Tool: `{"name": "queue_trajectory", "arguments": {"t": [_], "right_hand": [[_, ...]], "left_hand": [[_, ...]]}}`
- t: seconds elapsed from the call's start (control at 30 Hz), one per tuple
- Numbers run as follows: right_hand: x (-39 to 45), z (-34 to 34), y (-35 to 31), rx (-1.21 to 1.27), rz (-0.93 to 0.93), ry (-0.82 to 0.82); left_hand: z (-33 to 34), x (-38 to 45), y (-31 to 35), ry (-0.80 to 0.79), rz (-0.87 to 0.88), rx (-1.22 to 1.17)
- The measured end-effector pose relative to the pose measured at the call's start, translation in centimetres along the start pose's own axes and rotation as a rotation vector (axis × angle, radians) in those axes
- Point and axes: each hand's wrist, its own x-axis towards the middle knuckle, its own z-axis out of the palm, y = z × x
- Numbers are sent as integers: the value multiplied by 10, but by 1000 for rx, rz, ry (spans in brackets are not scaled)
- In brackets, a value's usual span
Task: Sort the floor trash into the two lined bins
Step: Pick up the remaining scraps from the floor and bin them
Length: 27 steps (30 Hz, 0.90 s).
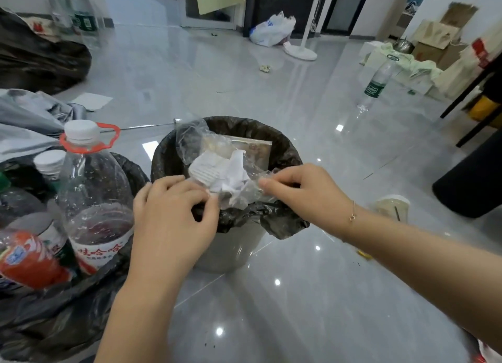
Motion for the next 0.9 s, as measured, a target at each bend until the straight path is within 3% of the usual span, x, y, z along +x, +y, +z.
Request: {"name": "queue_trajectory", "arguments": {"t": [0.1, 0.2, 0.33, 0.43, 0.57, 0.67, 0.73, 0.8, 0.9], "right_hand": [[1, -5, 3, -241, -100, 18], [3, -11, 7, -292, -125, 73], [1, -9, 13, -225, -162, -95], [5, -12, 16, -180, -171, -179], [11, -17, 14, -308, -202, -201], [14, -14, 15, -348, -263, -181], [13, -13, 16, -352, -298, -153], [11, -12, 18, -366, -318, -160], [4, -12, 26, -441, -323, -253]], "left_hand": [[1, -2, 5, -45, -28, -9], [6, -1, 2, -63, -28, -44], [10, -2, 1, -67, -29, -124], [9, -2, 5, -5, -43, -148], [0, -4, 16, 150, -142, -106], [-5, 2, 20, 211, -45, -128], [-9, 13, 22, 88, 150, -128], [-7, 25, 20, -175, 267, -38], [-2, 39, 21, -619, 192, 293]]}}
